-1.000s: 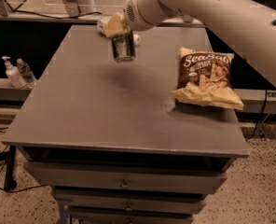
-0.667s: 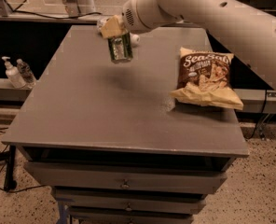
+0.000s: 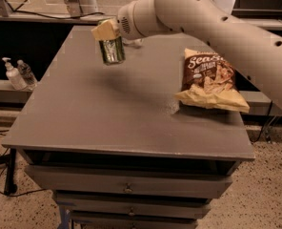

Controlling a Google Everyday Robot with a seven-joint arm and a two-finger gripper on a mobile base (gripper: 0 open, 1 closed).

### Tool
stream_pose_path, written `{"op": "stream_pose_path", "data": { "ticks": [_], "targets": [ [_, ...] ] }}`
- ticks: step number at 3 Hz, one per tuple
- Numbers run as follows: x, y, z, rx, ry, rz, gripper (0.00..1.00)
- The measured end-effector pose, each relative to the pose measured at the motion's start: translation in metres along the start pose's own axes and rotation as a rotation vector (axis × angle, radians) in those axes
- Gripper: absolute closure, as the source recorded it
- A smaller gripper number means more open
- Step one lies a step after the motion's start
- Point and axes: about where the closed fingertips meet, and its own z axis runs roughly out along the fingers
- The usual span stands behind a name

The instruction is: Place green can upright

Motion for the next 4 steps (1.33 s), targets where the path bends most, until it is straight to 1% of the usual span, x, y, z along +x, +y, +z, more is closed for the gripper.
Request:
{"op": "stream_pose_path", "data": {
  "ticks": [1, 2, 3, 4],
  "targets": [
    [-0.007, 0.007, 0.008, -0.025, -0.043, -0.051, 1.0],
    [-0.009, 0.015, 0.014, -0.055, -0.104, -0.109, 1.0],
    [-0.004, 0.028, 0.017, -0.084, -0.159, -0.168, 1.0],
    [0.006, 0.041, 0.017, -0.112, -0.227, -0.219, 1.0]
  ]
}}
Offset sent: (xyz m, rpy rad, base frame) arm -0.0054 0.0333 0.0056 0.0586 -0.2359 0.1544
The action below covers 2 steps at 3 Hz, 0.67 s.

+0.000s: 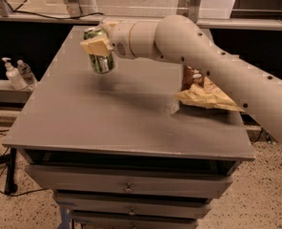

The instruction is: Place green can upright

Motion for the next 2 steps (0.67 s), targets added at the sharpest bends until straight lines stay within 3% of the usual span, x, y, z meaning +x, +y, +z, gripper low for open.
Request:
{"op": "stream_pose_path", "data": {
  "ticks": [1, 2],
  "targets": [
    [0.007, 0.017, -0.002, -0.011, -0.059, -0.054, 1.0],
    [0.014, 0.028, -0.004, 0.01, -0.106, -0.088, 1.0]
  ]
}}
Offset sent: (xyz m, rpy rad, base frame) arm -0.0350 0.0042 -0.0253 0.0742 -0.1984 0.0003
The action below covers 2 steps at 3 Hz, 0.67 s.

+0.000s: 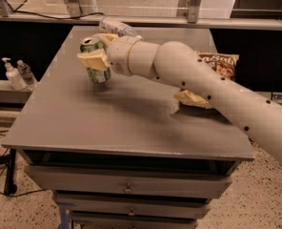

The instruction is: Place green can upright

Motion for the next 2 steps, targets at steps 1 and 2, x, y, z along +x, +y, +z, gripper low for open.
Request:
{"op": "stream_pose_path", "data": {
  "ticks": [1, 2],
  "targets": [
    [0.0036, 0.0044, 0.0009, 0.015, -0.025, -0.012, 1.0],
    [0.0062, 0.0063, 0.002, 0.028, -0.049, -0.01, 1.0]
  ]
}}
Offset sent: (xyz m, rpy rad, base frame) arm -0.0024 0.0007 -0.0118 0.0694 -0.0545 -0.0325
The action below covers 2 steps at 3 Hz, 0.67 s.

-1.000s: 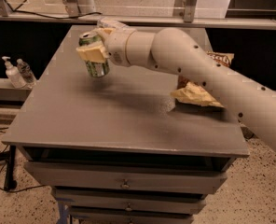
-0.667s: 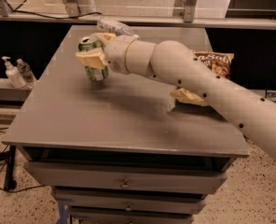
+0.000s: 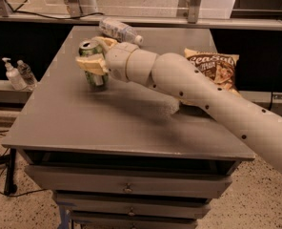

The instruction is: Place green can upright

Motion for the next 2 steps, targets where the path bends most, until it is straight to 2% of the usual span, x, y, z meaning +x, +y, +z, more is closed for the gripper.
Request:
{"op": "stream_pose_path", "data": {
  "ticks": [1, 2],
  "targets": [
    [0.0024, 0.0013, 0.0007, 0.007, -0.003, 0.009, 0.83],
    [0.0056, 0.0024, 0.0007, 0.012, -0.002, 0.018, 0.59]
  ]
}}
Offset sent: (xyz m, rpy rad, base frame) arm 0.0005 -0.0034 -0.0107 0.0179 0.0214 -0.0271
